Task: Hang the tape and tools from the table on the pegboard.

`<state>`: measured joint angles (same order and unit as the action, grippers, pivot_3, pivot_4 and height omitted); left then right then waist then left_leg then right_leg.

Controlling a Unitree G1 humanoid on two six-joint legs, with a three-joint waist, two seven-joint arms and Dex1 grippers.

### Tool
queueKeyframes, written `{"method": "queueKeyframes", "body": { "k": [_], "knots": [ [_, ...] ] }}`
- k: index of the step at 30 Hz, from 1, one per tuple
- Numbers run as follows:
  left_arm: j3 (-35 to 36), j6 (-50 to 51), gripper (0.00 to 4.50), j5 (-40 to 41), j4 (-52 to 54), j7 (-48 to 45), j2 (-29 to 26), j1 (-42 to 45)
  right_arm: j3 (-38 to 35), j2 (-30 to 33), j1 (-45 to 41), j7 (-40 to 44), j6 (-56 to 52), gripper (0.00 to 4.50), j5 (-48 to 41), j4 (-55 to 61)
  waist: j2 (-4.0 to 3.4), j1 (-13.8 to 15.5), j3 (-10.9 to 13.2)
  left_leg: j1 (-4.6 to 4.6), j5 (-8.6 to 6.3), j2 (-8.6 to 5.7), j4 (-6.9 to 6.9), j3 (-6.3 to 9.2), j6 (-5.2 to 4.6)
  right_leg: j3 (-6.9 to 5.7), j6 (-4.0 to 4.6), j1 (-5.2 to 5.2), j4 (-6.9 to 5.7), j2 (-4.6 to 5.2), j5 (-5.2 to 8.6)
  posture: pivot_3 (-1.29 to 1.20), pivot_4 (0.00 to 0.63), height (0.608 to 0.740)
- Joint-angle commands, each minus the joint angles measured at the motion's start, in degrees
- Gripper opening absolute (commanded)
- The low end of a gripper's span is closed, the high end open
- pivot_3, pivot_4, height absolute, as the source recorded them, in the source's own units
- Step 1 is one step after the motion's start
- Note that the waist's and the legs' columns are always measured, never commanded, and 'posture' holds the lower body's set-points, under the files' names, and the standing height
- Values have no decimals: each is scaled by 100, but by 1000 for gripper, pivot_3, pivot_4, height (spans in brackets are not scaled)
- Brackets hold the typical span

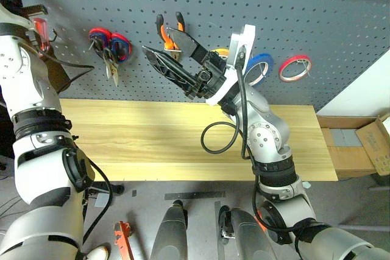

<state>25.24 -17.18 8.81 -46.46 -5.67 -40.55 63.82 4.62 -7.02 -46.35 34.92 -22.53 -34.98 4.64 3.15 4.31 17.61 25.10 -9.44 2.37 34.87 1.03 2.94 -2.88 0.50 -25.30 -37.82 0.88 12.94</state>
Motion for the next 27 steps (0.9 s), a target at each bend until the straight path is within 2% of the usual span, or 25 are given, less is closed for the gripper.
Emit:
{"method": "queueKeyframes", "body": {
  "k": [1, 7, 17, 27],
  "knots": [
    [-8, -396, 699, -31, -146, 41, -272, 286, 34, -65, -50, 43, 165, 4500, -14, 101, 0, 10, 0, 0, 1, 0, 0, 2, 2, -1, 0, 0, -1, 0, 0, 213, 215, 740],
    [77, -473, 699, 18, -265, 171, -428, 37, 56, -49, -18, 35, 177, 4500, 0, 70, 0, 21, 0, 0, 2, 0, 4, 2, 3, 0, 1, 1, -5, 0, -1, 214, 226, 740],
    [129, -274, 699, 199, 307, 334, -239, -649, 66, 17, 84, -21, 126, 4500, 17, 149, 0, 18, 0, -5, 6, 11, 7, 3, 7, 2, 3, 2, -16, -3, -2, 203, 244, 740],
    [354, 568, 699, 391, 1878, 721, 8, -2041, 100, 101, 191, -53, 109, 4500, 34, 201, -1, -5, 1, -11, 6, 23, 8, -2, 7, 14, 15, 3, -19, -2, -9, 197, 254, 740]
  ]
}}
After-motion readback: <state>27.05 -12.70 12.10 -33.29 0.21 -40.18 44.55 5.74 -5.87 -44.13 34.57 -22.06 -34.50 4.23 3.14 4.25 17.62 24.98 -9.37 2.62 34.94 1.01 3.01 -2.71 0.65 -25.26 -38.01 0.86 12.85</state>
